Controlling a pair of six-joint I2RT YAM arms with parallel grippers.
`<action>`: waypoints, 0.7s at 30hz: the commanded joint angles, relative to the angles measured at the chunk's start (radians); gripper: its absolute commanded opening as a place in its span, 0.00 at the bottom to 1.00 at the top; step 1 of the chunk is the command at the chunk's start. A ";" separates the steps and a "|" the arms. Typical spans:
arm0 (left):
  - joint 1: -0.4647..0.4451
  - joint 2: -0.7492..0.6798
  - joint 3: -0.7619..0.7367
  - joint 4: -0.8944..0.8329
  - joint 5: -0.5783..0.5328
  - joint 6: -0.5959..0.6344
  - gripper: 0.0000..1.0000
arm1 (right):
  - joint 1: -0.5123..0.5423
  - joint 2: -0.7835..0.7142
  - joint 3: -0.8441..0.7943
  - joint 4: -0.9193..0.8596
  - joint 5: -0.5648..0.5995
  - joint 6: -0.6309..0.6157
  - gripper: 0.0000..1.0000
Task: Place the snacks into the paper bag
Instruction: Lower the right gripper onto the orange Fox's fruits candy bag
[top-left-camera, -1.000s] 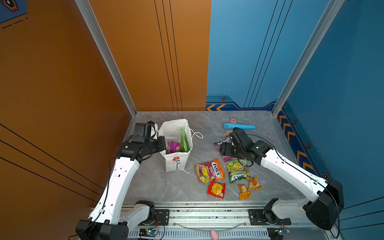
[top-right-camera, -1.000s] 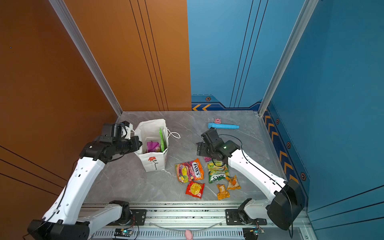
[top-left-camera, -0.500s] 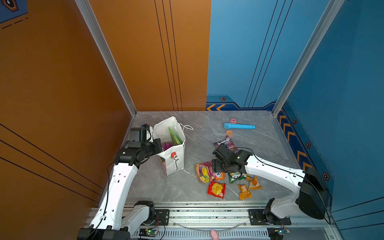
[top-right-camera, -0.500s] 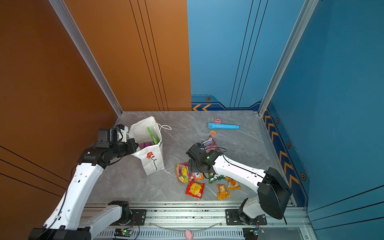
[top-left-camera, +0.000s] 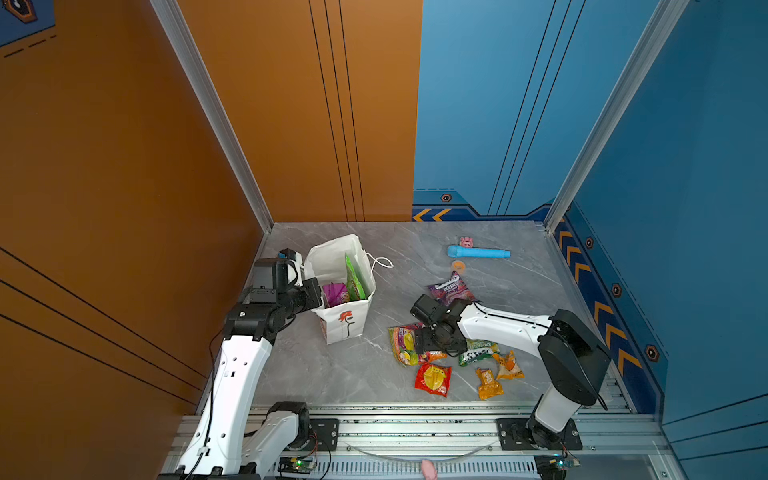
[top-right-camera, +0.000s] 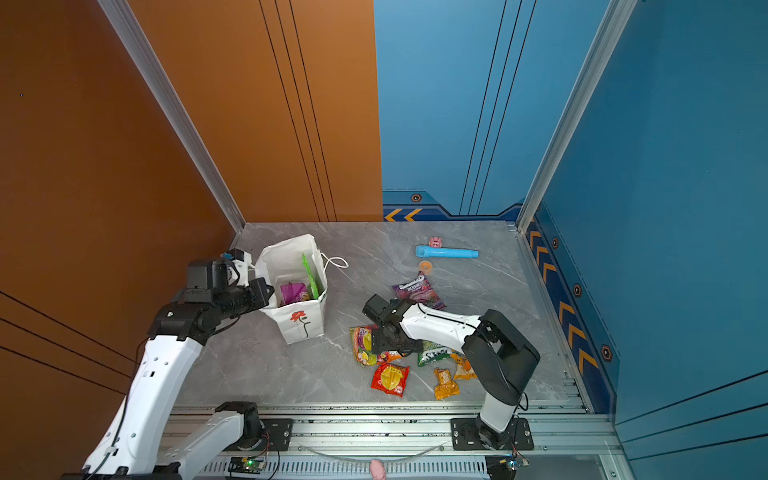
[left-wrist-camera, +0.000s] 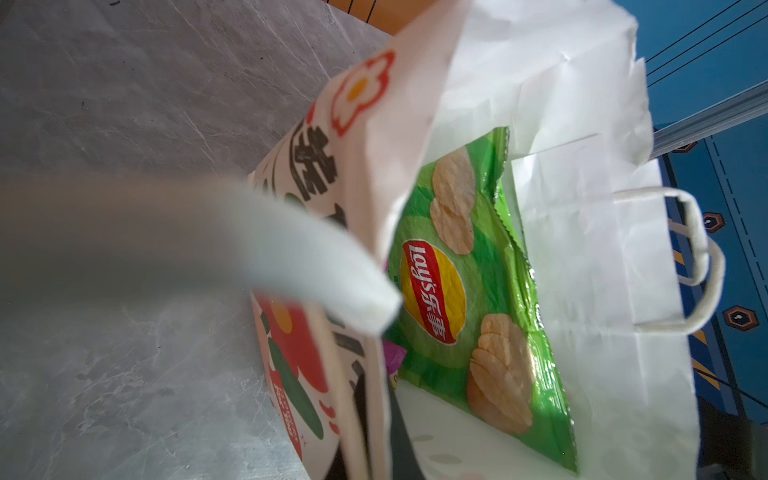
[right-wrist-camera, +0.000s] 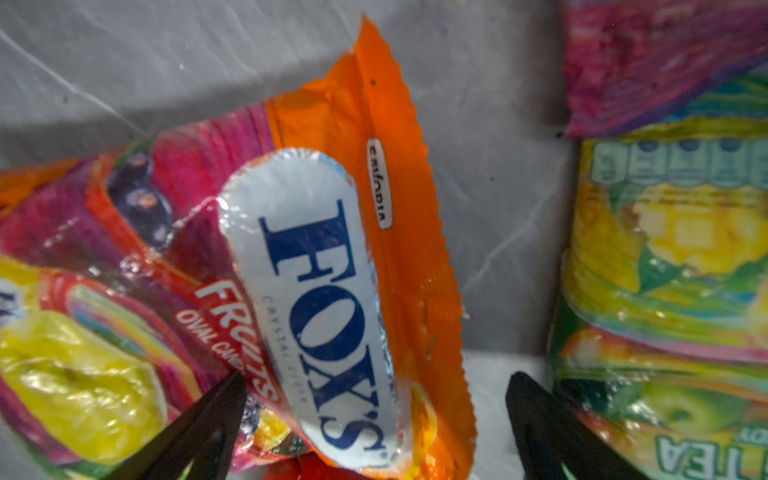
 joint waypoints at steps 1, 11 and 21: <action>0.007 -0.011 0.000 0.090 0.018 0.021 0.00 | -0.002 0.054 0.033 -0.019 -0.004 0.006 1.00; 0.006 -0.006 -0.003 0.090 0.006 0.022 0.00 | -0.060 0.041 0.091 0.046 -0.099 0.005 0.98; 0.008 -0.008 -0.004 0.085 -0.026 0.022 0.00 | -0.159 -0.067 -0.037 0.153 -0.193 0.053 0.84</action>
